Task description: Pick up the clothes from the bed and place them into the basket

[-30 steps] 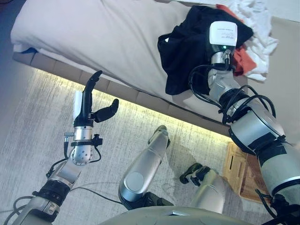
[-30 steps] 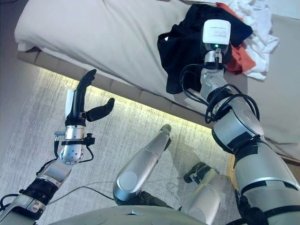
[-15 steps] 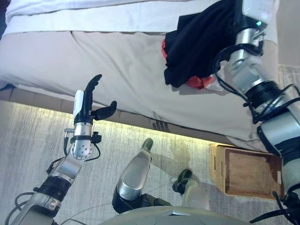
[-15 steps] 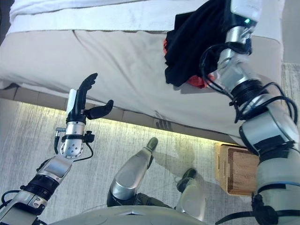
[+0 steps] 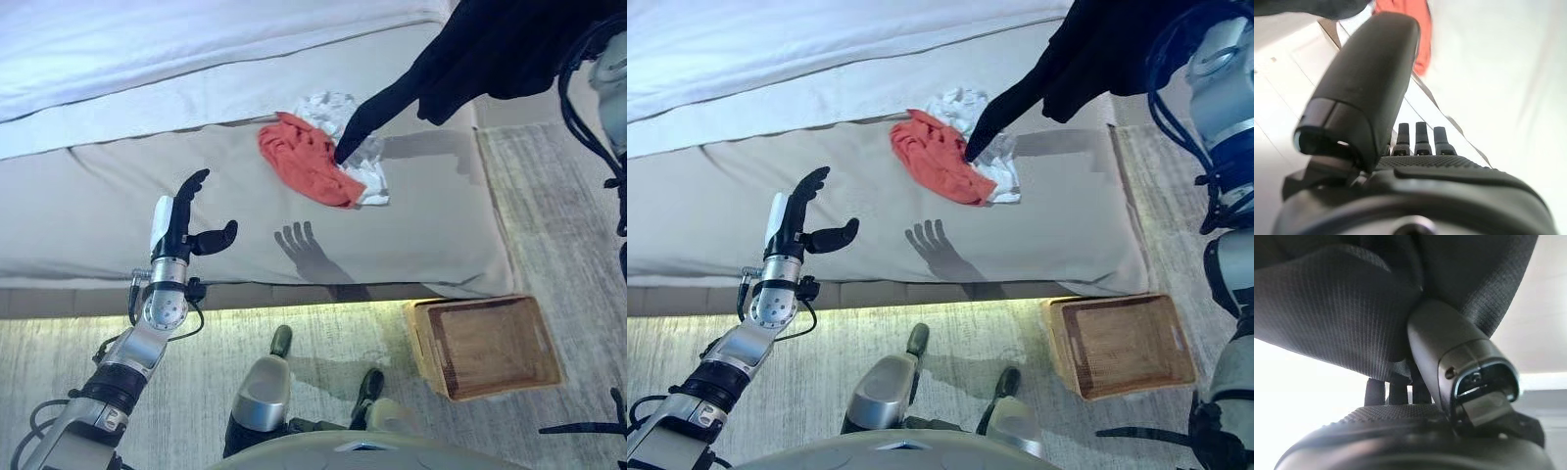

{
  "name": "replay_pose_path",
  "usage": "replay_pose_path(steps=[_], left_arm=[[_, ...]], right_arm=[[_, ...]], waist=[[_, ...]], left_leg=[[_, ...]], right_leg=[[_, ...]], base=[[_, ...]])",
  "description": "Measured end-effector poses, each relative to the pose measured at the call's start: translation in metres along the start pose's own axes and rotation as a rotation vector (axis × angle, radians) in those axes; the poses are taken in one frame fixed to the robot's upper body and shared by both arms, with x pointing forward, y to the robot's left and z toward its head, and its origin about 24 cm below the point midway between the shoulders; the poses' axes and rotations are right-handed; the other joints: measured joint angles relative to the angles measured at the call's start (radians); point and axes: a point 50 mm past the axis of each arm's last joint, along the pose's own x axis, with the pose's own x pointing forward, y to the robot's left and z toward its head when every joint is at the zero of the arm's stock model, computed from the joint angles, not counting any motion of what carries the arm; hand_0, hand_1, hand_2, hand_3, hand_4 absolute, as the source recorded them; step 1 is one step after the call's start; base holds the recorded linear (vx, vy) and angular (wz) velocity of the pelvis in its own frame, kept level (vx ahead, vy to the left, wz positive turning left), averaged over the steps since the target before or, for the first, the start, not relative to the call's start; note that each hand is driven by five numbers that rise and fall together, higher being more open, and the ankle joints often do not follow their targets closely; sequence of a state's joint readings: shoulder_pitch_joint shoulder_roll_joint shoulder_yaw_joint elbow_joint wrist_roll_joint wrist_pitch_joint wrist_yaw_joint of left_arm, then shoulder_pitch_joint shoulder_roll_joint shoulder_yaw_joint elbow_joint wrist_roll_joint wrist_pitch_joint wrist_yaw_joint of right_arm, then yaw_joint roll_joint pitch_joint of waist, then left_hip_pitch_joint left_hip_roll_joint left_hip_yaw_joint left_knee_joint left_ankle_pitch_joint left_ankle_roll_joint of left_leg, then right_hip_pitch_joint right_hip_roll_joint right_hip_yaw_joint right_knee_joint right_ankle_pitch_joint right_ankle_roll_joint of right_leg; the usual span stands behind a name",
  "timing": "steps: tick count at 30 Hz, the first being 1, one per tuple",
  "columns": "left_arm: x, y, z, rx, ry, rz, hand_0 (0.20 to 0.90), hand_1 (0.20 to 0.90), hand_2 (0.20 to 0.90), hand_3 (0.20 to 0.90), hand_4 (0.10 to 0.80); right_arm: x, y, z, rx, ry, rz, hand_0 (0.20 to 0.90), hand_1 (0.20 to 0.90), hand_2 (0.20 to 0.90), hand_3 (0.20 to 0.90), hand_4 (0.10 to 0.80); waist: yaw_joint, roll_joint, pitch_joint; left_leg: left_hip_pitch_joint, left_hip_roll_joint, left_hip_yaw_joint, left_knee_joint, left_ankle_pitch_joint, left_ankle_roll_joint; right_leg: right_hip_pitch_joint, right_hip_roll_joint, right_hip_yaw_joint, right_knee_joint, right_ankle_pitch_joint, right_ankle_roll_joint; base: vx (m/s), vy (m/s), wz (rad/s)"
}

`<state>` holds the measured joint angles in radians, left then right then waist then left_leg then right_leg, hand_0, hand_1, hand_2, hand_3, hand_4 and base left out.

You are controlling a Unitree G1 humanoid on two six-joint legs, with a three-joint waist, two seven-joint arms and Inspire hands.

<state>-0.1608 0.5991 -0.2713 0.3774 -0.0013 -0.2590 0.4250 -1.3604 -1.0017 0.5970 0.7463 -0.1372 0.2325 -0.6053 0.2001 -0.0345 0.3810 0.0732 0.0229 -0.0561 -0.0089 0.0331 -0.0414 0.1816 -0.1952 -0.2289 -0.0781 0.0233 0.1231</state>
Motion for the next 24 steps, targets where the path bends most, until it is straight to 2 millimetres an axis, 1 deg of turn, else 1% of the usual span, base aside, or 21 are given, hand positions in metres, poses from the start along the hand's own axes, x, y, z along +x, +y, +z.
replay_pose_path(steps=[2, 5, 6, 7, 8, 11, 13, 14, 15, 16, 17, 18, 19, 20, 22, 24], left_arm=[[0.000, 0.000, -0.001, 0.001, 0.006, -0.001, 0.900, 0.900, 0.900, 0.900, 0.800], [0.000, -0.002, -0.001, 0.001, 0.005, -0.008, 0.900, 0.900, 0.900, 0.900, 0.800], [0.000, -0.003, -0.001, -0.001, 0.005, -0.008, 0.900, 0.900, 0.900, 0.900, 0.800], [0.000, -0.003, -0.001, -0.001, 0.005, -0.008, 0.900, 0.900, 0.900, 0.900, 0.800], [0.000, -0.003, 0.000, -0.002, 0.004, -0.007, 0.900, 0.900, 0.900, 0.900, 0.800], [0.002, -0.005, -0.002, -0.004, 0.012, -0.008, 0.900, 0.900, 0.900, 0.900, 0.800], [0.002, -0.007, -0.001, -0.004, 0.012, -0.015, 0.900, 0.900, 0.900, 0.900, 0.800], [0.002, -0.008, -0.002, -0.003, 0.014, -0.020, 0.900, 0.900, 0.900, 0.900, 0.800], [0.002, -0.009, -0.002, 0.000, 0.017, -0.029, 0.900, 0.900, 0.900, 0.900, 0.800], [0.002, -0.013, -0.002, 0.001, 0.014, -0.052, 0.900, 0.900, 0.900, 0.900, 0.800], [0.000, -0.017, -0.001, -0.004, 0.013, -0.070, 0.900, 0.900, 0.900, 0.900, 0.800], [-0.002, -0.022, -0.001, -0.017, 0.016, -0.081, 0.900, 0.900, 0.900, 0.900, 0.800], [-0.002, -0.022, -0.001, -0.015, 0.018, -0.080, 0.900, 0.900, 0.900, 0.900, 0.800], [-0.002, -0.022, -0.001, -0.013, 0.021, -0.081, 0.900, 0.900, 0.900, 0.900, 0.800], [-0.002, -0.027, -0.001, -0.010, 0.023, -0.111, 0.900, 0.900, 0.900, 0.900, 0.800], [-0.003, -0.028, -0.001, -0.010, 0.023, -0.121, 0.900, 0.900, 0.900, 0.900, 0.800]], right_arm=[[0.002, -0.004, -0.002, 0.009, 0.003, -0.014, 0.300, 0.300, 0.300, 0.200, 0.100], [0.004, -0.010, -0.008, -0.008, 0.008, -0.027, 0.300, 0.300, 0.300, 0.200, 0.100], [0.005, -0.014, -0.011, -0.004, 0.018, -0.038, 0.300, 0.300, 0.300, 0.200, 0.100], [0.005, -0.015, -0.012, 0.003, 0.025, -0.042, 0.300, 0.300, 0.300, 0.200, 0.100], [0.006, -0.018, -0.015, 0.010, 0.037, -0.053, 0.300, 0.300, 0.300, 0.200, 0.100], [0.006, -0.020, -0.022, 0.000, 0.052, -0.056, 0.300, 0.300, 0.300, 0.200, 0.100], [0.002, -0.021, -0.030, -0.010, 0.057, -0.056, 0.300, 0.300, 0.300, 0.200, 0.100], [0.000, -0.020, -0.034, -0.016, 0.069, -0.052, 0.300, 0.300, 0.300, 0.200, 0.100], [-0.003, -0.017, -0.038, -0.027, 0.077, -0.041, 0.300, 0.300, 0.300, 0.200, 0.100], [-0.008, -0.013, -0.045, -0.046, 0.097, -0.021, 0.300, 0.300, 0.300, 0.200, 0.100], [-0.011, -0.012, -0.051, -0.048, 0.115, -0.016, 0.300, 0.300, 0.300, 0.200, 0.100], [-0.013, -0.011, -0.056, -0.056, 0.128, -0.008, 0.300, 0.300, 0.300, 0.200, 0.100], [-0.020, -0.006, -0.062, -0.067, 0.134, 0.012, 0.300, 0.300, 0.300, 0.200, 0.100], [-0.024, -0.004, -0.066, -0.077, 0.137, 0.025, 0.300, 0.300, 0.300, 0.200, 0.100], [-0.031, -0.002, -0.077, -0.084, 0.168, 0.040, 0.300, 0.300, 0.300, 0.200, 0.100], [-0.038, -0.001, -0.088, -0.094, 0.201, 0.049, 0.300, 0.300, 0.300, 0.200, 0.100]], waist=[[-0.021, 0.000, -0.009], [-0.073, -0.003, -0.020], [-0.088, -0.003, -0.020], [-0.091, -0.003, -0.021], [-0.108, -0.003, -0.021], [-0.131, -0.003, -0.022], [-0.152, -0.004, -0.022], [-0.154, -0.004, -0.022], [-0.156, -0.009, -0.022], [-0.165, -0.027, -0.032], [-0.168, -0.004, -0.051], [-0.175, 0.039, -0.072], [-0.179, 0.031, -0.076], [-0.188, 0.025, -0.079], [-0.216, 0.019, -0.083], [-0.235, 0.015, -0.087]], left_leg=[[0.016, 0.012, 0.026, -0.014, 0.003, -0.001], [0.026, 0.020, 0.040, -0.019, 0.003, -0.001], [0.034, 0.024, 0.053, -0.020, 0.003, -0.001], [0.038, 0.025, 0.059, -0.021, 0.003, -0.001], [0.044, 0.029, 0.072, -0.021, 0.003, -0.001], [0.060, 0.031, 0.099, -0.016, 0.003, -0.001], [0.062, 0.032, 0.106, -0.002, 0.003, -0.001], [0.058, 0.033, 0.112, 0.020, 0.002, -0.001], [0.027, 0.030, 0.121, 0.090, -0.006, -0.009], [-0.032, 0.021, 0.128, 0.129, -0.084, 0.008], [-0.007, 0.039, 0.129, -0.014, -0.042, 0.020], [0.003, 0.086, 0.130, -0.076, 0.110, 0.050], [0.025, 0.091, 0.136, -0.079, 0.085, 0.032], [0.026, 0.084, 0.139, -0.079, 0.085, 0.032], [0.035, 0.069, 0.151, -0.079, 0.086, 0.032], [0.040, 0.057, 0.154, -0.079, 0.086, 0.032]], right_leg=[[0.001, 0.016, 0.022, -0.013, 0.014, -0.003], [-0.001, 0.019, 0.038, -0.013, 0.016, -0.003], [-0.003, 0.021, 0.055, -0.013, 0.016, -0.003], [-0.003, 0.023, 0.060, -0.013, 0.016, -0.003], [-0.003, 0.029, 0.075, -0.013, 0.017, -0.005], [-0.003, 0.030, 0.102, -0.013, 0.017, -0.005], [-0.002, 0.031, 0.115, -0.013, 0.024, -0.014], [-0.002, 0.029, 0.127, -0.013, 0.031, -0.024], [-0.003, 0.017, 0.141, -0.013, 0.049, -0.039], [-0.004, -0.005, 0.163, -0.012, 0.060, -0.050], [-0.005, 0.011, 0.165, -0.012, 0.060, -0.050], [-0.005, 0.048, 0.173, -0.011, 0.056, -0.043], [0.003, 0.048, 0.196, -0.008, 0.039, -0.020], [0.000, 0.045, 0.197, -0.005, 0.040, -0.018], [-0.001, 0.029, 0.199, -0.005, 0.059, 0.011], [0.003, 0.015, 0.199, -0.009, 0.060, 0.013]], base=[[-0.005, -0.021, -0.36], [-0.012, -0.009, -0.20], [-0.009, 0.000, -0.24], [-0.001, 0.005, -0.32], [0.004, 0.004, -0.24], [0.021, 0.002, -0.32], [0.021, 0.003, -0.24], [0.024, -0.002, -0.28], [0.012, -0.003, -0.26], [0.009, -0.005, -0.18], [0.007, 0.003, -0.19], [0.022, 0.006, -0.37], [0.016, 0.006, -0.37], [0.037, 0.003, -0.27], [0.031, -0.002, -0.14], [0.002, -0.010, -0.13]])
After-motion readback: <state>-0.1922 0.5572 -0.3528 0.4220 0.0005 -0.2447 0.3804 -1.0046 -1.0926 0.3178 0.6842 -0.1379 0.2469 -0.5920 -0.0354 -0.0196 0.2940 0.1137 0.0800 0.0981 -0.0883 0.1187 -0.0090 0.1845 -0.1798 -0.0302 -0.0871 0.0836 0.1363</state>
